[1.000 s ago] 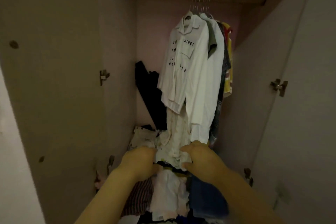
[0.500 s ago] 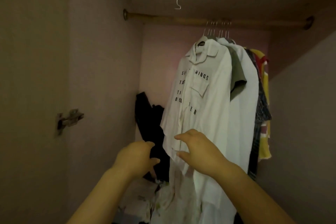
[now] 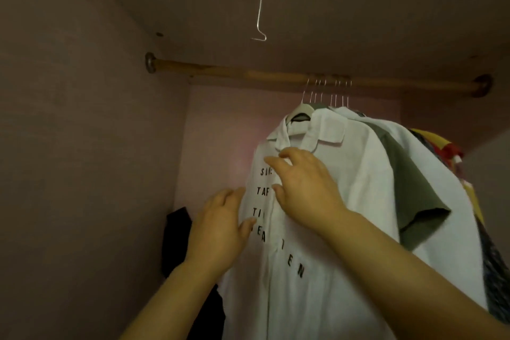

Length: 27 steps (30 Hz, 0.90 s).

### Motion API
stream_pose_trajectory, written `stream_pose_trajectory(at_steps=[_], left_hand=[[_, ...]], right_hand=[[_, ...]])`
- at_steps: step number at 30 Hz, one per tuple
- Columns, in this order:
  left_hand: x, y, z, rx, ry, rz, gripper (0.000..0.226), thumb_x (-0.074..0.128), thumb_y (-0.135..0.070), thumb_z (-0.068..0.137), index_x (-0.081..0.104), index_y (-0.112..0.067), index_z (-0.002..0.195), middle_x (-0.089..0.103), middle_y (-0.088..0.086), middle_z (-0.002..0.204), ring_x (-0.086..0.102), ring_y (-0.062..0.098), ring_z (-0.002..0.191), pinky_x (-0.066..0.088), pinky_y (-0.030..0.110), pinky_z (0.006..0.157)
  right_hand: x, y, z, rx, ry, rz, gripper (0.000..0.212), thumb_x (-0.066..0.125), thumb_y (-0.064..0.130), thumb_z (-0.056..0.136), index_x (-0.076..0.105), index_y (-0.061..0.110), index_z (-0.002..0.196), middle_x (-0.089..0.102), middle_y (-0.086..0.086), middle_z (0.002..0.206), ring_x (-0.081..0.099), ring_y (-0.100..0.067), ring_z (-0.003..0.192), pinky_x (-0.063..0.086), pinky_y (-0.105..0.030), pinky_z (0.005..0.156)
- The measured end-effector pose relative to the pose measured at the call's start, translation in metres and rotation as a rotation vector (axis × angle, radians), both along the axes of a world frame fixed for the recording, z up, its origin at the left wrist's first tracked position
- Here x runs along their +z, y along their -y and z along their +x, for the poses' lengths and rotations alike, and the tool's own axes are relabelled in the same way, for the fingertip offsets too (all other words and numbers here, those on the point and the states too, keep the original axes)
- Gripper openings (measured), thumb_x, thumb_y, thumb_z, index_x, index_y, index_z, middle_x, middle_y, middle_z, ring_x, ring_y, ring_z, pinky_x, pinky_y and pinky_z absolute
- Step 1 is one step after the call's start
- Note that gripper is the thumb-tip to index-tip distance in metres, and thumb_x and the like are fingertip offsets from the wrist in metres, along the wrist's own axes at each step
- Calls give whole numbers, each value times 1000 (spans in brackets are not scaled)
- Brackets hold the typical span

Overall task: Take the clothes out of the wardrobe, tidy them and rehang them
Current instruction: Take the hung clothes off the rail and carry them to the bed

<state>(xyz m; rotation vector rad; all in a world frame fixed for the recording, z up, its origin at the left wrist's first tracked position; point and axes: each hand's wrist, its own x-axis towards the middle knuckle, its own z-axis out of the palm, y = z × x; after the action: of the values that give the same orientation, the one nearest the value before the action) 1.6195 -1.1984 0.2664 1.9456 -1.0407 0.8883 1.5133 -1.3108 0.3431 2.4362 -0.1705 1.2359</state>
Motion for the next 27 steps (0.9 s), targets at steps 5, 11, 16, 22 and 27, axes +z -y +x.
stream_pose_trajectory(at_steps=[5,11,16,22,27], left_hand=[[34,41,39,-117,57,-86,63,48,-41,93,20,-26,147,22,-2,151,19,13,136,22,29,110],[67,83,60,-211,131,-156,63,50,-41,92,22,-26,147,23,-2,151,19,13,136,21,32,110],[84,101,70,-223,176,-164,64,50,-42,92,21,-27,147,23,-1,152,18,15,137,20,32,110],[101,103,71,-212,213,-186,66,53,-39,91,23,-23,147,25,0,151,21,16,136,21,33,110],[106,83,59,-118,251,-340,70,52,-44,88,22,-21,147,27,2,151,22,20,138,20,37,111]], right_hand=[[56,31,37,-152,166,-117,49,52,12,88,45,16,136,43,-11,138,37,-28,126,23,-33,103],[86,81,46,-423,277,-137,68,56,22,90,21,9,147,33,-13,147,30,-29,133,15,-38,112],[92,104,49,-535,254,-182,83,58,52,84,22,8,145,43,-6,137,37,-25,124,22,-35,99],[110,108,38,-423,306,-189,79,56,53,84,30,9,144,46,-10,136,41,-30,118,28,-38,92],[89,83,30,-190,353,-257,78,69,45,76,45,1,135,56,-19,125,54,-37,105,41,-43,85]])
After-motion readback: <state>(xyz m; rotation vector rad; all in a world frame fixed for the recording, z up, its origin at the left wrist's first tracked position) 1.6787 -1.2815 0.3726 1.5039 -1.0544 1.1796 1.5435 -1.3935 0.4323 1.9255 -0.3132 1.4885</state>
